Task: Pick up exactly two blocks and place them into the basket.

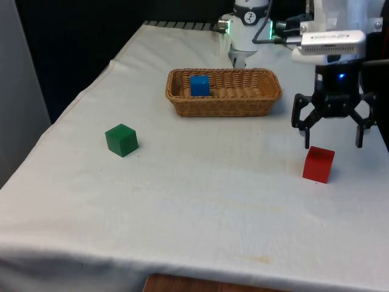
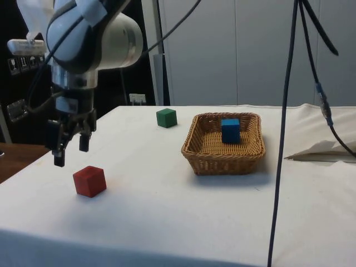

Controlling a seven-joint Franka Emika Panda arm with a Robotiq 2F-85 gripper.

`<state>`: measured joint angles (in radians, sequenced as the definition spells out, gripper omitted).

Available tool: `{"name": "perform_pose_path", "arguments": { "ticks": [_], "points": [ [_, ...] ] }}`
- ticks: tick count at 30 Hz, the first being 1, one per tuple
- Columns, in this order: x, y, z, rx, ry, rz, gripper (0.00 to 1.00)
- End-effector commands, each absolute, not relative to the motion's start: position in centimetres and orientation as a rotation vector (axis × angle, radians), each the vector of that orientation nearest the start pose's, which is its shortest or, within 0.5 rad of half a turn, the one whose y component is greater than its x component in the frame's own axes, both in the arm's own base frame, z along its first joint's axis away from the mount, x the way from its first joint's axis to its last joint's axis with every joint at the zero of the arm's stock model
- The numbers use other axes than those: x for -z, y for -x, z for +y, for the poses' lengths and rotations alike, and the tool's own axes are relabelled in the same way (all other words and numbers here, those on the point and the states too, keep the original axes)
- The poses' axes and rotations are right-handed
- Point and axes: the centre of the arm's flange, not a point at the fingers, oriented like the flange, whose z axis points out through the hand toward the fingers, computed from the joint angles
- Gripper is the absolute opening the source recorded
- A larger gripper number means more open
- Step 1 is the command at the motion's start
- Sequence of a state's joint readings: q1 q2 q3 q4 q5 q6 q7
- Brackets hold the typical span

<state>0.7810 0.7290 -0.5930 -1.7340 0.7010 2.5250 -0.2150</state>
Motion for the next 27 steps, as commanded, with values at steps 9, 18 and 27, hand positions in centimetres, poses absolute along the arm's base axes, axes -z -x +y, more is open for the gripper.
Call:
{"name": "perform_pose_path", "arguments": {
  "ticks": [9, 18, 27],
  "points": [
    [-20.9, -66.1, 16.8, 0.318, 3.056, 0.048, 1.0],
    [-19.2, -65.9, 16.5, 0.284, 3.088, 0.116, 1.0],
    [-18.6, -65.8, 16.7, 0.28, 3.088, 0.146, 1.0]
  ]
}}
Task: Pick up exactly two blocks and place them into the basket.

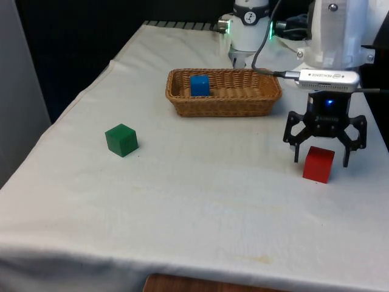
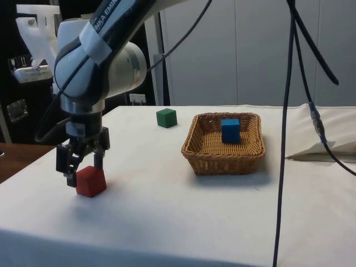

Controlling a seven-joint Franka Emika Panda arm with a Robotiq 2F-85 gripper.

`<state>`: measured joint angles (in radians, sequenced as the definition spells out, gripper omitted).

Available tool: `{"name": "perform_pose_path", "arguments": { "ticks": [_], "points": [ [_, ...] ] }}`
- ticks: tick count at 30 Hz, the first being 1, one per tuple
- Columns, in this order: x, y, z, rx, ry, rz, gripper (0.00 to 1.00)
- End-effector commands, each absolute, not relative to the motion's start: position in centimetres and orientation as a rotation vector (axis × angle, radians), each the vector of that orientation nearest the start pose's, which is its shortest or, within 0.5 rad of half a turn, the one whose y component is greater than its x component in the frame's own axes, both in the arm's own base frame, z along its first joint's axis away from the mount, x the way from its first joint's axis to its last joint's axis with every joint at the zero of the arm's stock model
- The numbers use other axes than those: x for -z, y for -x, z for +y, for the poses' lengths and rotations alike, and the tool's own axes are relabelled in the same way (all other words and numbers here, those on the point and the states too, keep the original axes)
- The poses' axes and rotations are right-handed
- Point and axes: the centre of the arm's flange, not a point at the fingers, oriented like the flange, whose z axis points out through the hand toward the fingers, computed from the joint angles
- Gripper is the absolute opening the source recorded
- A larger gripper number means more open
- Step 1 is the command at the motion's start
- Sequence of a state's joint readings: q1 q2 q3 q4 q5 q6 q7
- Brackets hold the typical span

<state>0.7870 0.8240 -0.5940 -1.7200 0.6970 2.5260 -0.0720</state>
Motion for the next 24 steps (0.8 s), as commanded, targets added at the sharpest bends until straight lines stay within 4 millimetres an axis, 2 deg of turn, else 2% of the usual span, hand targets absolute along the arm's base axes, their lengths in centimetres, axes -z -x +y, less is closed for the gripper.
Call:
{"name": "perform_pose_path", "arguments": {
  "ticks": [1, 6, 7, 9, 10, 13, 14, 15, 16, 24],
  "points": [
    [-18.49, -65.78, 16.77, 0.277, 3.093, 0.156, 1.0],
    [-18.53, -65.74, 17.09, 0.279, 3.089, 0.148, 0.98],
    [-18.53, -65.74, 17.09, 0.279, 3.089, 0.147, 0.9],
    [-18.58, -65.7, 17.02, 0.279, 3.088, 0.143, 0.69],
    [-18.54, -65.75, 17.09, 0.281, 3.088, 0.148, 0.69],
    [-18.6, -65.76, 17.1, 0.282, 3.088, 0.146, 0.34],
    [-18.57, -65.74, 17.15, 0.281, 3.087, 0.145, 0.12],
    [-18.57, -65.74, 17.15, 0.281, 3.087, 0.145, 0.03],
    [-18.57, -65.74, 17.15, 0.281, 3.087, 0.145, 0.0],
    [-18.81, -65.66, 17.15, 0.286, 3.086, 0.145, 0.0]
  ]
}}
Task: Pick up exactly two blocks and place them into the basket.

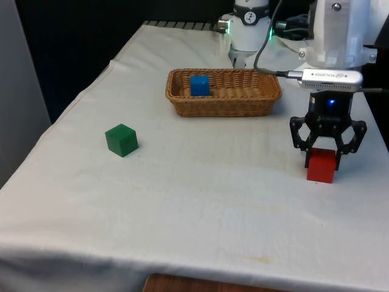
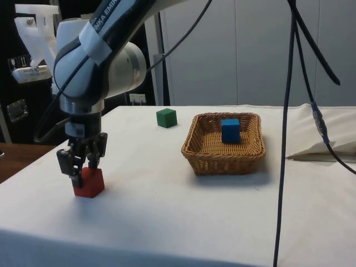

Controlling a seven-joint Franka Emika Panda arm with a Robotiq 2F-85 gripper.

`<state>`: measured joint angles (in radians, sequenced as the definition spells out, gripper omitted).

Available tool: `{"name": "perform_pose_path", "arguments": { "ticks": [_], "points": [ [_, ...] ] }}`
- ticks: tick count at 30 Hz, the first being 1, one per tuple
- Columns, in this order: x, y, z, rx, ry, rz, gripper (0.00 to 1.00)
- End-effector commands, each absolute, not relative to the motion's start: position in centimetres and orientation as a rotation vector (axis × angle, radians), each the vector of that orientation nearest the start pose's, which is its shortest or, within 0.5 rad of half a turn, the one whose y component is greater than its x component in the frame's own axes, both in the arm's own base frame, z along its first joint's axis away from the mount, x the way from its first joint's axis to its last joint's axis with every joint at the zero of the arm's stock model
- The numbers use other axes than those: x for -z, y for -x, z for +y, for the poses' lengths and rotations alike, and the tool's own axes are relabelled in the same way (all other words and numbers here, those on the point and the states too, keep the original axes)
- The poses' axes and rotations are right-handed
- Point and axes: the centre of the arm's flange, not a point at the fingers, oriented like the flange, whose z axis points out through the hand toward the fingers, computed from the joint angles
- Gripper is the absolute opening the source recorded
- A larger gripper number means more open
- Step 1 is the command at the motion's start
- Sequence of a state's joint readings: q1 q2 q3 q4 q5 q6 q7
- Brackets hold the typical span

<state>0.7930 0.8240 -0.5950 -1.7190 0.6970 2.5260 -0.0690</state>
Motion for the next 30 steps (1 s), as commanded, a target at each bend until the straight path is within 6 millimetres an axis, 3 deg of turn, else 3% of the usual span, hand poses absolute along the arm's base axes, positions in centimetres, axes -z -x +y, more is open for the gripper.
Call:
{"name": "perform_pose_path", "arguments": {
  "ticks": [1, 4, 11, 12, 15, 30],
  "points": [
    [-19.1, -65.5, 17.2, 0.291, 3.086, 0.143, 0.0],
    [-19.0, -65.7, 17.2, 0.291, 3.084, 0.14, 0.0],
    [-21.8, -64.0, 17.4, 0.312, 3.066, 0.137, 0.0],
    [-21.7, -64.7, 17.2, 0.303, 3.063, 0.132, 0.0],
    [-23.1, -63.4, 17.5, 0.315, 3.055, 0.133, 0.0],
    [-27.9, -60.5, 17.4, 0.317, 3.028, 0.081, 0.0]
  ]
}}
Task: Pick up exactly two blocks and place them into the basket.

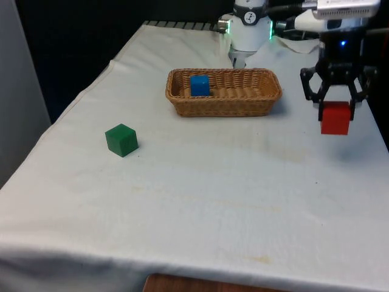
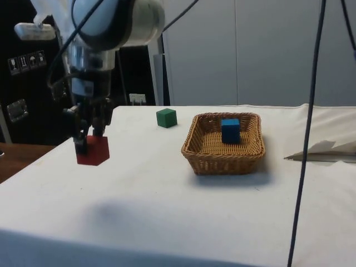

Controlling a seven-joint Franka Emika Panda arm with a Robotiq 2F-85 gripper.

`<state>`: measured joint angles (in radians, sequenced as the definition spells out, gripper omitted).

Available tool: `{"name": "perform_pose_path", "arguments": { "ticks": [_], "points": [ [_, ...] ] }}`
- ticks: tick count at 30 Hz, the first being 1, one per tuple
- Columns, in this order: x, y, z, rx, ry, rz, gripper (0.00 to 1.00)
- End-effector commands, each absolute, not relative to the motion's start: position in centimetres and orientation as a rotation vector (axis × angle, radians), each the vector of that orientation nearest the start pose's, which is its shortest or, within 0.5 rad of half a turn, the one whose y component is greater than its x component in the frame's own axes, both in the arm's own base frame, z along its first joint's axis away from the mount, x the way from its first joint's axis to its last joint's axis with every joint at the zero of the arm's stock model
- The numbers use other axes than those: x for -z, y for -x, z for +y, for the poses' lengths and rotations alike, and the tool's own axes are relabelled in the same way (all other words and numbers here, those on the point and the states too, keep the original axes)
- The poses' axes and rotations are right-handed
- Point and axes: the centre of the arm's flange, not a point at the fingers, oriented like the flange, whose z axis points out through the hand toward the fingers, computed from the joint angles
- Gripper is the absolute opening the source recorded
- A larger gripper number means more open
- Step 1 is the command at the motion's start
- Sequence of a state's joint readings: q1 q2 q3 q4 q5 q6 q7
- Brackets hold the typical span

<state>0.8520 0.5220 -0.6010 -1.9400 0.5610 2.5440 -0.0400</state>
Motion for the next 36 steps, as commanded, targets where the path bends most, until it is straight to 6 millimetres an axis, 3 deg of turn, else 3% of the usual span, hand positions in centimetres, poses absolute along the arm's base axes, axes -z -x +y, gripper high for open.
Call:
{"name": "perform_pose_path", "arguments": {
  "ticks": [1, 7, 9, 17, 36],
  "points": [
    [-27.6, -61.1, 17.4, 0.308, 3.023, 0.077, 0.0],
    [-30.6, -59.0, 17.2, 0.325, 3.011, 0.039, 0.0],
    [-30.4, -59.5, 17.2, 0.318, 3.004, 0.038, 0.0],
    [-32.6, -57.2, 16.3, 0.342, 3.019, -0.035, 0.0],
    [-33.5, -53.6, 13.9, 0.389, 2.99, -0.125, 0.0]
  ]
}}
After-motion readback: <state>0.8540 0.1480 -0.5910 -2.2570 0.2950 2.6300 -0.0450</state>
